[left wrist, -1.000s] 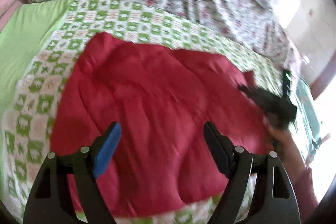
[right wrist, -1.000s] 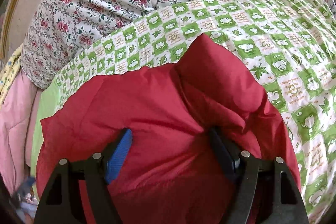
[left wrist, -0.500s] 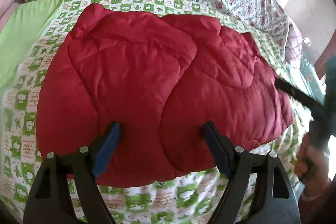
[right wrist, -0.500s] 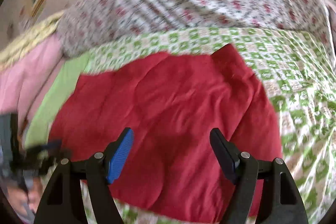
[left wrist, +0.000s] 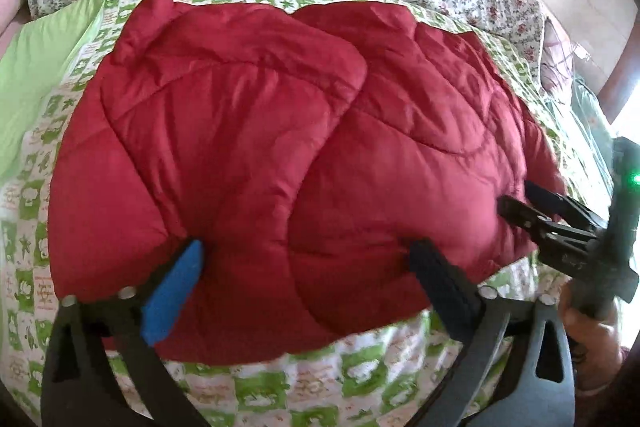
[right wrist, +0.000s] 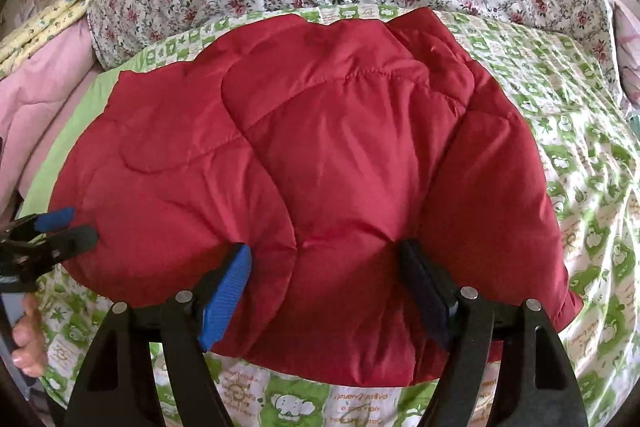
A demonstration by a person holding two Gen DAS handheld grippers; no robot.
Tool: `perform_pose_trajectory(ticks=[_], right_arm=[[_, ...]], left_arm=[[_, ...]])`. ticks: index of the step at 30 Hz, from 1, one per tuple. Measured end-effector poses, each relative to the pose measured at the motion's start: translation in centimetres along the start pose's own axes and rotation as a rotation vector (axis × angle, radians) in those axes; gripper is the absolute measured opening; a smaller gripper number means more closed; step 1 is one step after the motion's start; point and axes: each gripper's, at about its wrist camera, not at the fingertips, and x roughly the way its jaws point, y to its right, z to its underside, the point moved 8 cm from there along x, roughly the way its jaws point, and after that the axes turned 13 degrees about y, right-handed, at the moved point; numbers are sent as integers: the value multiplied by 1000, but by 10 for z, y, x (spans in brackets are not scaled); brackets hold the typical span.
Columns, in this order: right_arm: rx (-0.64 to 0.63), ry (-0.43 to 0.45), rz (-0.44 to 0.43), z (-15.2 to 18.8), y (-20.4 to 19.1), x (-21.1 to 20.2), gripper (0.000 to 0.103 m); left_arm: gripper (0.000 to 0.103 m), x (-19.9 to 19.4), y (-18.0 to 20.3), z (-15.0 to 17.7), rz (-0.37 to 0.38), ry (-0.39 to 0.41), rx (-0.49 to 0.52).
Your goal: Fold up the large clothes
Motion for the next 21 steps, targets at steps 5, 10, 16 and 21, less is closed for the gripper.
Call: perform_pose_trajectory(ticks=[5,10,16,21], right_arm=[[6,8,-11,1,1,0,78],[7,9,-15,2,1,0,78],[8,8,-15,2,1,-1,78],[9,6,-16,2,1,-2,78]], left_arm=[[103,-9,-4,4,-93,-26,9],[103,-21,-24,3,0,17,-198],[103,-13,-29,11,-120,-32,-116],[103,-22,-23,10,-171,-14,-99]])
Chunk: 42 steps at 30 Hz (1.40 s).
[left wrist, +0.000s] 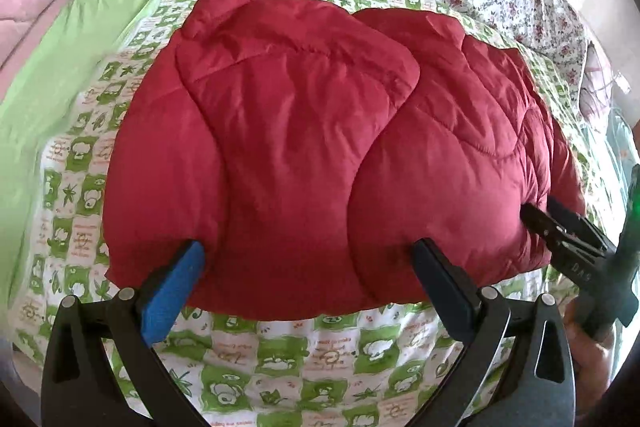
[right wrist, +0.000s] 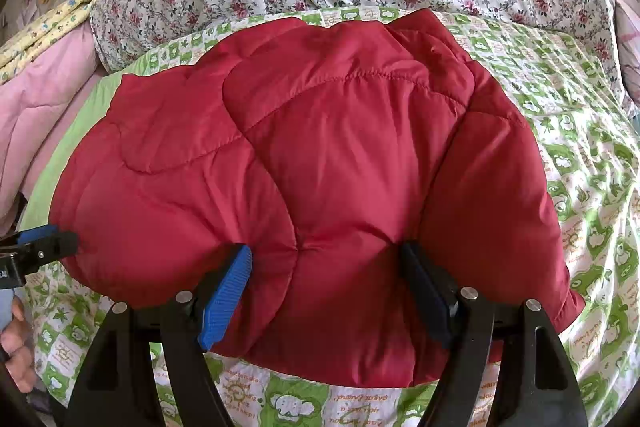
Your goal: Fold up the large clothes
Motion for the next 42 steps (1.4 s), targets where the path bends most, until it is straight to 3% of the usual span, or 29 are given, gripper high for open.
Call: perform_pose_trajectory(ticks=[3,8,13,16,21,30,35,42], right_arm=[[-3,-8,1,-1,0,-1,77],[-31,-14,-5,-12,-7,-15,78],[-63,9,-33,-33,-16,-16,77],[-91,-39,-7,-32,-10,5,80],[-10,-51,-45,-23,6,28,84],[-28,-33,-10,-23,4,21,84],[-39,21,-19,-49,0,4,81],[1,-53,-51,-35,13,37,85]], left_arm=[[103,12,-10,1,-59,-2,-7],[103,22,-11,0,-83,-7,25],[103,30,-12,-1,-73,-17,26],[103,33,-11,-5,-83,-21,40],[103,41,-8,-9,-99,-19,63],[103,45,-6,-9,-122,-19,87],[103,45,-6,-9,-119,-20,87],[103,40,-5,-12,-113,-17,89]])
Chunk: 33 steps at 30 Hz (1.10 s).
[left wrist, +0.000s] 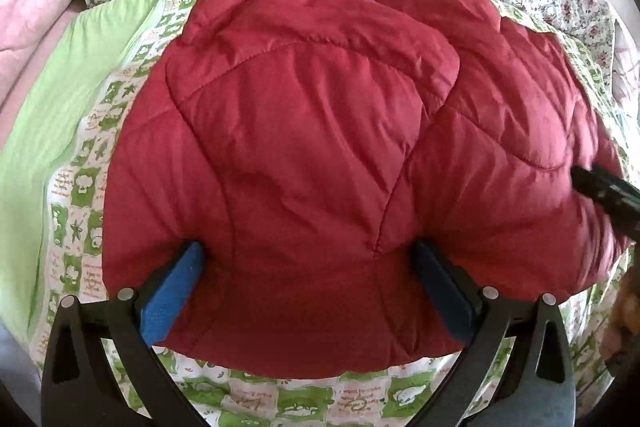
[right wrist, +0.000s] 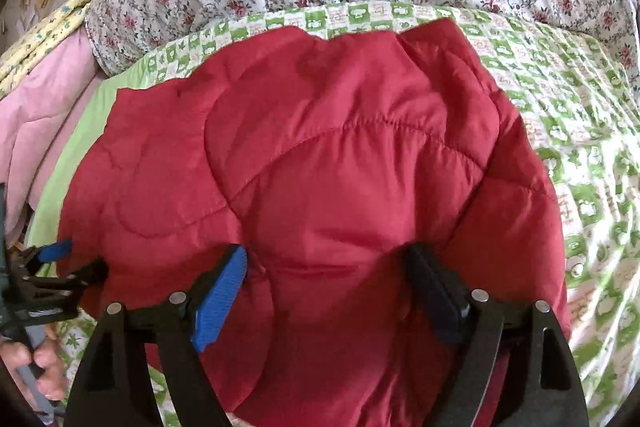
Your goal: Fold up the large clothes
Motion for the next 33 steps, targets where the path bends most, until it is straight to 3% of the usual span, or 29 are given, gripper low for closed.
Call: perform_pose_trajectory(ticks=[7,15,21,26,33], right_arm=[[-24,7,15,4,-4,-1,85],[-21,5,19,3,-4,0,85],[-18,62,16,-30,-11,-13,82],[38,0,22,-40,10,24,81],[61,-6,14,-33,19,44,82]], left_arm=[[103,-12,-10,-25,8,58,-37],[103,29,-18,-30,32,-10,-49],[103,21,-21,-36,24,19,-60],[103,34,-24,-49,31,8,-69],[103,59,-23,-49,55,-8,-63]])
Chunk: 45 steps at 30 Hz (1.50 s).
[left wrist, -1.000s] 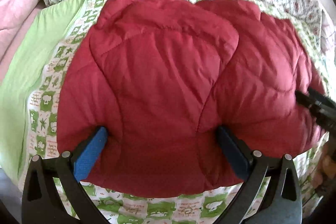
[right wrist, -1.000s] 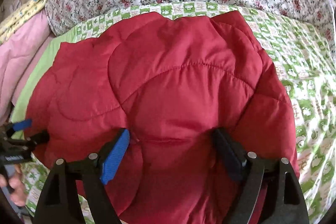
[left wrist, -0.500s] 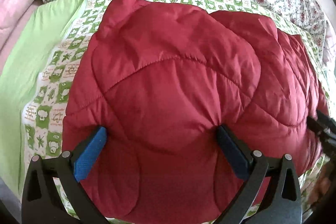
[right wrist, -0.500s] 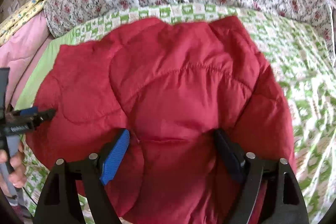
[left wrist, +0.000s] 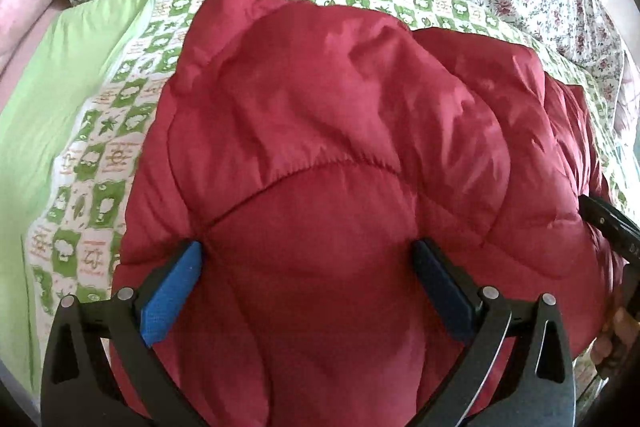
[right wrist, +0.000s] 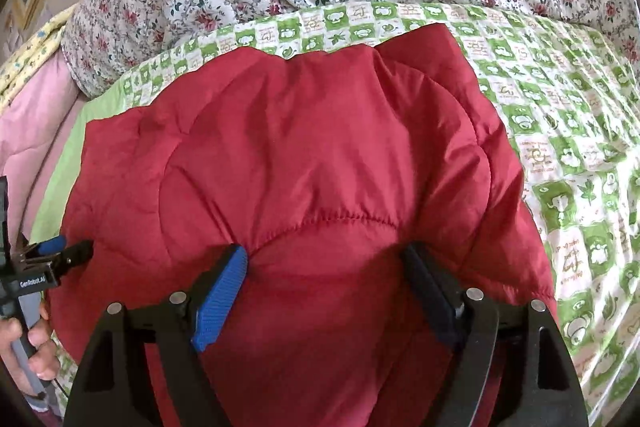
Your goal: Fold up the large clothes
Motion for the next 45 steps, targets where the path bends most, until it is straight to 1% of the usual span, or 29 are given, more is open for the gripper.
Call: perform_pose_trajectory(ticks=[3,8,10,13,15,19,21,24,29,31,34,35,38,40,42,45], right_arm=[[6,6,-9,2,1,-1,82],[-3,5,3,0,1,-7,81],[-2,18,6,-3,-1,-16,81],[-2,44,2,-4,-5,-38,81],[-10,46,-14,0,-10,-50,82],[-36,41,-36,18,-21,-74,83],[-49,35,-44,29,-26,-86,83],[-65,32,-50,45,-32,-103,83],[-94,26,-47,68,-42,-127,83],[-111,19,-45,75,-47,-134,84],[-136,14,-46,87,-55,-145,89],[-146,13,-45,90,-57,-150,91],[-170,3,-60,98,-65,-159,93],[-193,-6,-64,104,-70,-165,95],[-223,-9,-62,108,-76,-172,96],[-250,-2,-66,110,-82,-182,97]], left_arm=[[103,0,-1,1,-3,3,8],[103,-9,-1,0,-9,7,6],[103,-18,-1,2,-7,9,2],[103,-35,-2,5,25,40,-13],[103,-45,-4,10,46,52,-38],[103,-61,-12,26,8,59,-33],[103,-69,-15,36,1,57,-32],[103,-82,-17,52,-51,59,2],[103,-103,-10,75,-144,63,113],[103,-111,-7,82,-141,68,139],[103,-126,-1,86,-114,98,147],[103,-132,-1,87,-114,112,148],[103,-146,0,88,-135,142,176],[103,-154,2,89,-124,143,182],[103,-160,3,90,-134,144,191],[103,-173,7,87,-155,184,223]])
